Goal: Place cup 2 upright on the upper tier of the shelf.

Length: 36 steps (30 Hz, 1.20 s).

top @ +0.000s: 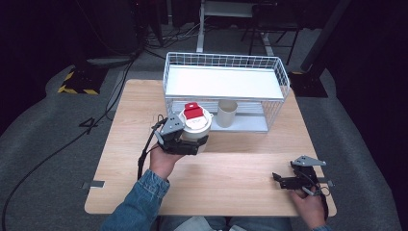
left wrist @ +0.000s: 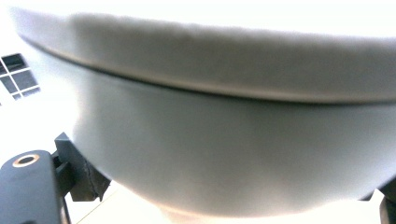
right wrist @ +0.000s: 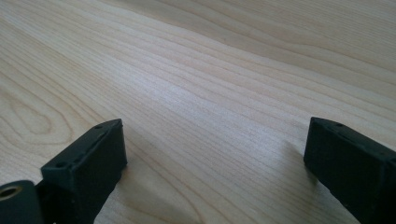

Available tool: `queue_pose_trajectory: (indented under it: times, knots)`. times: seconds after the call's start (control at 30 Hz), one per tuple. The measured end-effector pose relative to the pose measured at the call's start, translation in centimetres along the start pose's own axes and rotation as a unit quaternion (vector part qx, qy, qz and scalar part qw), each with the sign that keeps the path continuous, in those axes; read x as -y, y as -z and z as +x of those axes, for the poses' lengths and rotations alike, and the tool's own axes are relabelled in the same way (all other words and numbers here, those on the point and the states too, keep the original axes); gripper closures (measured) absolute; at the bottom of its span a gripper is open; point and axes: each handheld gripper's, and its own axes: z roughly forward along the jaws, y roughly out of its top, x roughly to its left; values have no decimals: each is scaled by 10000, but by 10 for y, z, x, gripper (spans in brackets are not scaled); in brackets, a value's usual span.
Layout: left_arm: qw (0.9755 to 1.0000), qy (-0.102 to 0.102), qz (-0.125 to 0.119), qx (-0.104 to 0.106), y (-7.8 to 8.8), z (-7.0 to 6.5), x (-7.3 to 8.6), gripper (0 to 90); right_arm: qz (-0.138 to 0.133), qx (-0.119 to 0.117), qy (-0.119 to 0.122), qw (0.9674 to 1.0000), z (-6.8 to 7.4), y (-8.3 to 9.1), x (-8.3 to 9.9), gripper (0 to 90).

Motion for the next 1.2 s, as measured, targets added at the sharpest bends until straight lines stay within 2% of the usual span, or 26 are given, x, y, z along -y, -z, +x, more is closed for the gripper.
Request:
queue_pose_trajectory:
  times: [0.2,0.33,0.53,0.67,0.77,0.97,1.2]
  knots:
    - [10000,-78,-9,12,3,0,-16,125,0,1,-1,10000,0,0,0,60]
    - [10000,-38,-44,67,5,-1,-27,125,0,0,1,10000,0,0,0,60]
    - [9999,-88,-42,100,7,-2,-45,125,-3,0,-2,10000,0,0,0,60]
    - [9997,-174,-93,130,7,-3,-56,125,-2,1,0,10000,0,0,0,60]
    - [9997,-139,-125,177,6,-2,-63,125,-5,-1,6,10000,0,0,0,63]
    - [9996,-199,-175,117,2,-1,-77,125,-6,-3,10,10000,0,0,0,64]
    - [9995,-59,-311,82,-2,1,-93,125,-11,-10,20,10000,0,0,0,67]
